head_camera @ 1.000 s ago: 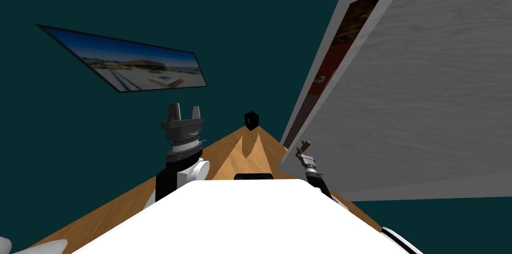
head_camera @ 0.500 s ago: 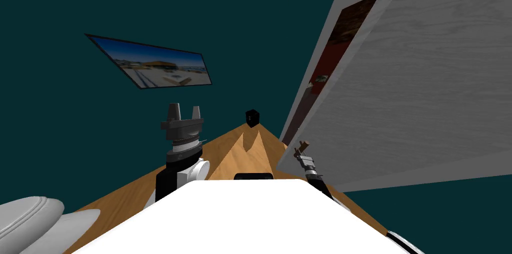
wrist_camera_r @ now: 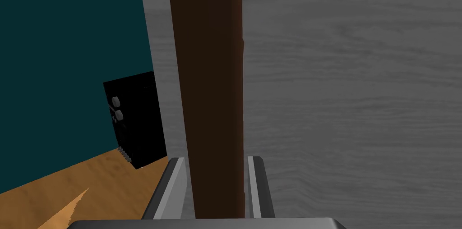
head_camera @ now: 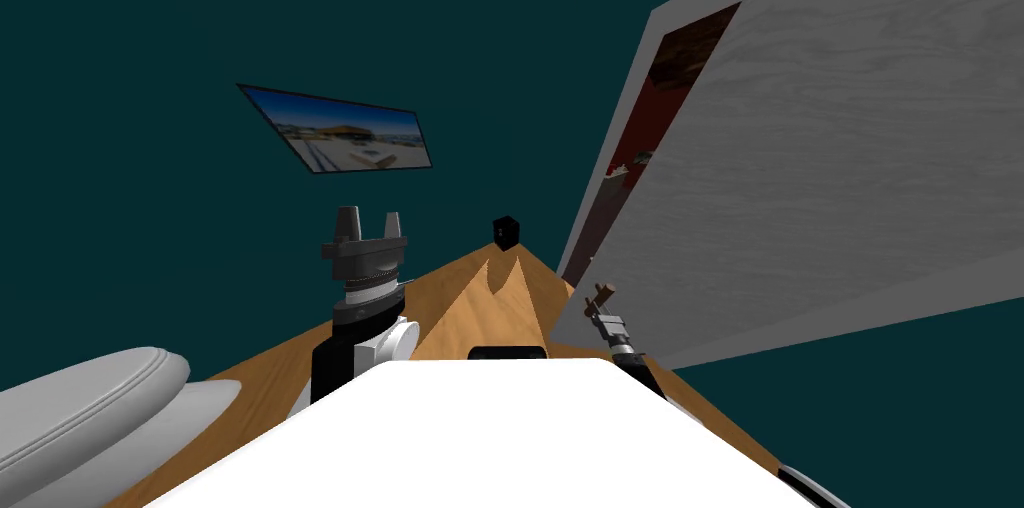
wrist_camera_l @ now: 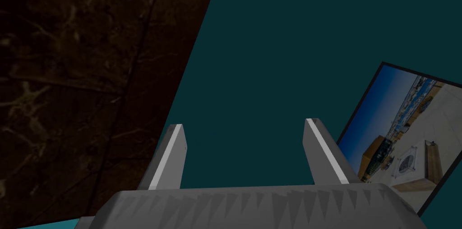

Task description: Pull the door open

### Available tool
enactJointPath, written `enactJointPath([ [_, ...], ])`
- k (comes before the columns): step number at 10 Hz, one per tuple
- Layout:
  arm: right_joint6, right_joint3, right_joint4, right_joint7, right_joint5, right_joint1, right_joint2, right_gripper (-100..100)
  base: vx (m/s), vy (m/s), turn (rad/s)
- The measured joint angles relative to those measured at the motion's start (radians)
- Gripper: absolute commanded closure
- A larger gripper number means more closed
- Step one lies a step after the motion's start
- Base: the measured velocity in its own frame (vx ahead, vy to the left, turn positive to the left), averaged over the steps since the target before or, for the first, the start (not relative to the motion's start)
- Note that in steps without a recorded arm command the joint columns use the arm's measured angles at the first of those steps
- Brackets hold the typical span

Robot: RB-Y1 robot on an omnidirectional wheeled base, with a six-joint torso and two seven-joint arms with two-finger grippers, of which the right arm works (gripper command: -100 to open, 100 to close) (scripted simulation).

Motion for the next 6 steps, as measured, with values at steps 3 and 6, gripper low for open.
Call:
enactJointPath([
  [3, -0.035, 0.044, -0.01, -0.021, 0.026, 0.018, -0.021, 100, -0.199, -0.072, 0.036],
  [6, -0.05, 0.066, -0.013, -0.03, 0.039, 0.027, -0.029, 100, -0.131, -0.036, 0.082],
])
